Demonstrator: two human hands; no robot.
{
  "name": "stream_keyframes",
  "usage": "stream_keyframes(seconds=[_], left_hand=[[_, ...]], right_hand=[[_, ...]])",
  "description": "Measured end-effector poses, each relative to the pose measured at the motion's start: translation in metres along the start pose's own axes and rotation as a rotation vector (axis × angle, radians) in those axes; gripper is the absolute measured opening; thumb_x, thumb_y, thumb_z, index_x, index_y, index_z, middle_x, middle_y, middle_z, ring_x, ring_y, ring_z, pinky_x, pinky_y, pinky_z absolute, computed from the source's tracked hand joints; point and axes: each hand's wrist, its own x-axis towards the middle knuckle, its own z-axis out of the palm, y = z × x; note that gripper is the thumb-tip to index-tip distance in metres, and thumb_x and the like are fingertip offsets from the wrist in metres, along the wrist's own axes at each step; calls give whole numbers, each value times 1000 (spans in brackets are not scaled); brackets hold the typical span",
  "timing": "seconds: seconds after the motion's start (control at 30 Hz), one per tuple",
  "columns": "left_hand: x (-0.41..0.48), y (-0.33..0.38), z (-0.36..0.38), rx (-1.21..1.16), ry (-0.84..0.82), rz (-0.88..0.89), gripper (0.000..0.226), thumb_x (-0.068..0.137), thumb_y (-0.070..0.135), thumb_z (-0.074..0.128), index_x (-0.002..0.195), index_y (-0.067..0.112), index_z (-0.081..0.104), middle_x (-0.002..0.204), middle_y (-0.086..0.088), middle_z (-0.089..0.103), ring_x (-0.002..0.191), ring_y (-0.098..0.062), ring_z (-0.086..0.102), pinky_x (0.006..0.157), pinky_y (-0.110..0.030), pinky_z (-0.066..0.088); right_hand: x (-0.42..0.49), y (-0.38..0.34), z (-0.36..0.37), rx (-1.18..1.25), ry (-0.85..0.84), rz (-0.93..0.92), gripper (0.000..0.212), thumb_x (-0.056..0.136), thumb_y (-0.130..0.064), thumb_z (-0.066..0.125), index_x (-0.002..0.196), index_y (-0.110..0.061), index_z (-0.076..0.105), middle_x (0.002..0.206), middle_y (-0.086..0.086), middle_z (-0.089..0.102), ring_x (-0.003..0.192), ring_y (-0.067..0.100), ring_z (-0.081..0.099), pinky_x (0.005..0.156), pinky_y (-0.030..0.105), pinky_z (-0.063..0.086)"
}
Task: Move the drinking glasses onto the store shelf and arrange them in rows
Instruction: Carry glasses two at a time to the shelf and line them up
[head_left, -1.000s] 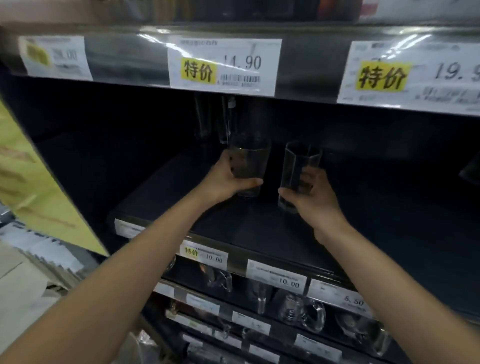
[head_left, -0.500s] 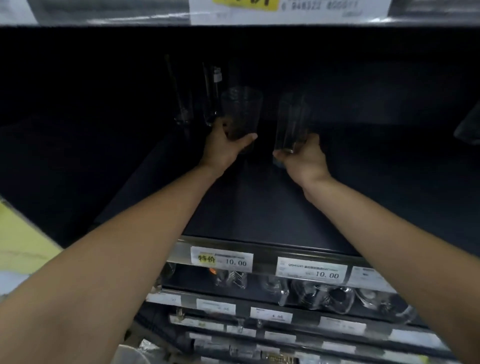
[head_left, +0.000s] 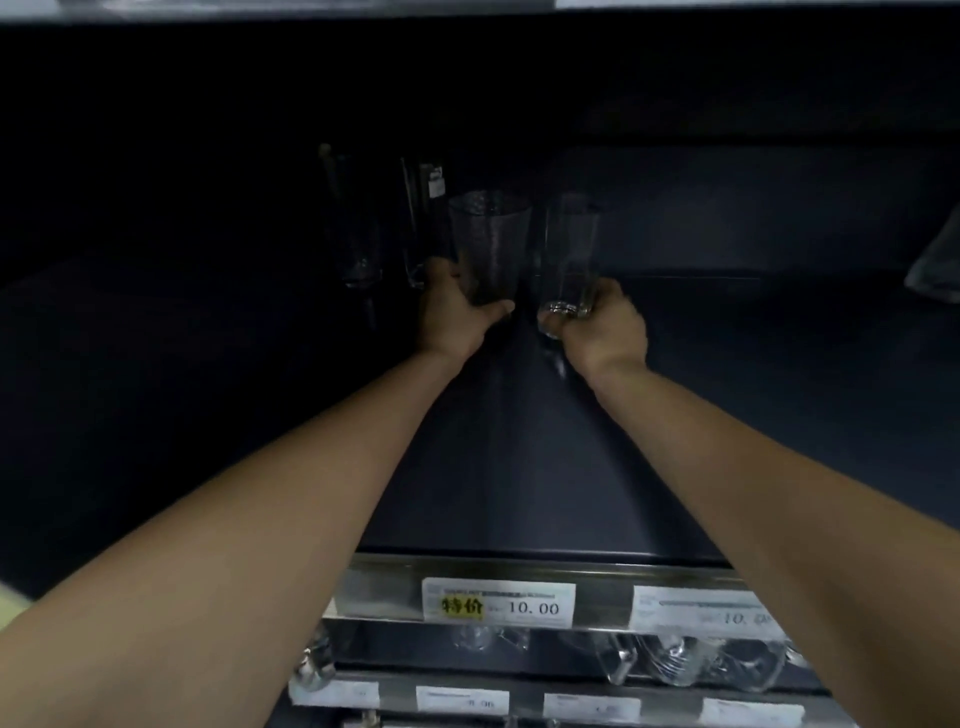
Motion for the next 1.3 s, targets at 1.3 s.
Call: stream_keyframes(seconds=[1.3], left_hand=[[68, -20, 19, -37, 75, -30, 48, 72, 16, 86, 114, 4, 65, 111, -12, 71, 99, -24, 68, 90, -40, 56]], right_hand=[[63, -2, 25, -208, 105, 12, 46, 89, -51, 61, 125, -22, 58, 123, 6, 65, 121, 30, 54, 100, 40, 34]])
